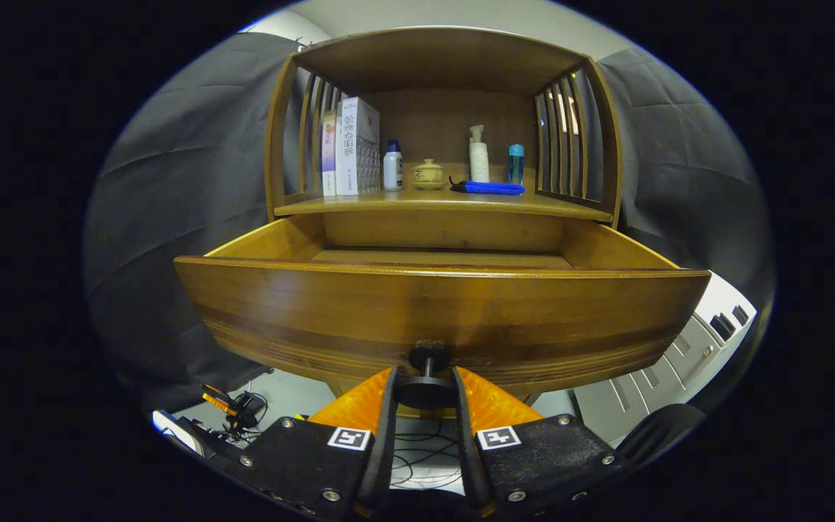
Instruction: Pull open the drawer, take out the items inside it, and place them on the countertop above the cabinet.
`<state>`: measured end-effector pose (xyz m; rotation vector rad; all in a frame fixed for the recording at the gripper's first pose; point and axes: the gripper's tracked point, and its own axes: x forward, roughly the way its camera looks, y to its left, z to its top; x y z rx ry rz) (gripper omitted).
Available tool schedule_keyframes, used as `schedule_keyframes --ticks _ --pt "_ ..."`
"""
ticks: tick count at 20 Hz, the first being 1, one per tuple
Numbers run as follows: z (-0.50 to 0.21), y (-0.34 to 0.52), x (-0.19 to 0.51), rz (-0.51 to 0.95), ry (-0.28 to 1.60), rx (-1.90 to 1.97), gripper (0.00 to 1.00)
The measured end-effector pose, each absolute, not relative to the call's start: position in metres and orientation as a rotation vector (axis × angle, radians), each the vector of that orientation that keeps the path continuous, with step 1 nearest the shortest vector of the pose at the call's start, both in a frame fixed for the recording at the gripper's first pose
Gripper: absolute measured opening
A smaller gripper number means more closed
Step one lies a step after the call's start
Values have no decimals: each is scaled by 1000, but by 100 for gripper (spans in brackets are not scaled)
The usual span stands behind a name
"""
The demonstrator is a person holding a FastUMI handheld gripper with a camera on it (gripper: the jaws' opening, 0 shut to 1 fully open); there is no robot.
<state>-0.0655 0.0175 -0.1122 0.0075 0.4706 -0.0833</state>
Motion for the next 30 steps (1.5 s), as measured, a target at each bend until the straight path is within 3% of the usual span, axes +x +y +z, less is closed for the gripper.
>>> schedule_keyframes --ticks 5,10,24,30 --pt "-81 18 -68 -73 341 76 51" --pt "-21 21 -73 -66 225 41 95" --pt "62 23 24 -149 244 -35 95" --pt "10 2 72 -244 515 -25 96"
